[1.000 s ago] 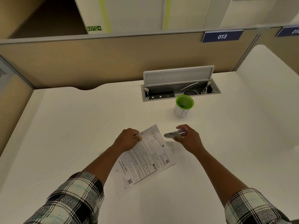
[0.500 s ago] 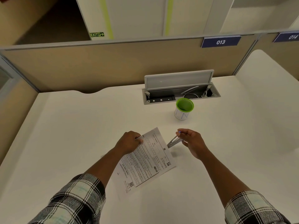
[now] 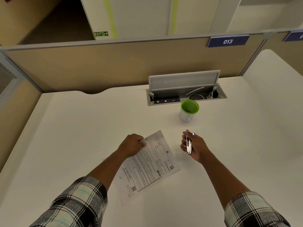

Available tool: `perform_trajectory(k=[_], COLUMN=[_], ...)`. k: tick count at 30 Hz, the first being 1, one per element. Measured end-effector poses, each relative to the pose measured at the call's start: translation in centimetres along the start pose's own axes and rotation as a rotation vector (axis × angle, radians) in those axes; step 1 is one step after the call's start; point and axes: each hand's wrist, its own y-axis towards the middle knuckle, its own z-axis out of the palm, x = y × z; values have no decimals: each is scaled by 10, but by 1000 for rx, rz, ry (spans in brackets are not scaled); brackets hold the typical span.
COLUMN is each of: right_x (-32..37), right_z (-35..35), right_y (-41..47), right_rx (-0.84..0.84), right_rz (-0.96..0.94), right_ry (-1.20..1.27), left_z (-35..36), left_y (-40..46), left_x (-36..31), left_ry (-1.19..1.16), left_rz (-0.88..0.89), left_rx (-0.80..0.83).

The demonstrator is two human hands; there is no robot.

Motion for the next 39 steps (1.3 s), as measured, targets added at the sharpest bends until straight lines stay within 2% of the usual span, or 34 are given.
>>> perform_trajectory(k=[6, 11, 13, 16, 18, 22, 31, 39], right_x=[2, 5, 2, -2, -2, -1, -3, -3], right_z=[1, 2, 2, 3, 6, 17, 36, 43], right_y=[-1, -4, -3, -4, -7, -10, -8, -5], right_rx=[102, 164, 155, 136, 113, 127, 107, 150], right_rz=[199, 217, 122, -171, -332, -499, -548, -491], right_ry=[-25, -63, -189, -655, -852, -1140, -1272, -1336], left_z=[1, 3, 3, 4, 6, 9, 14, 16], left_y=[2, 3, 2, 2, 2, 1, 0, 2], left_x=[2, 2, 2, 3, 3, 3, 1, -1], left_ry=[-13, -17, -27, -34, -31, -17, -6, -8], left_rz=[-17, 4, 4, 2, 0, -3, 21, 25], left_rx=[13, 7, 12, 15, 15, 11, -2, -13])
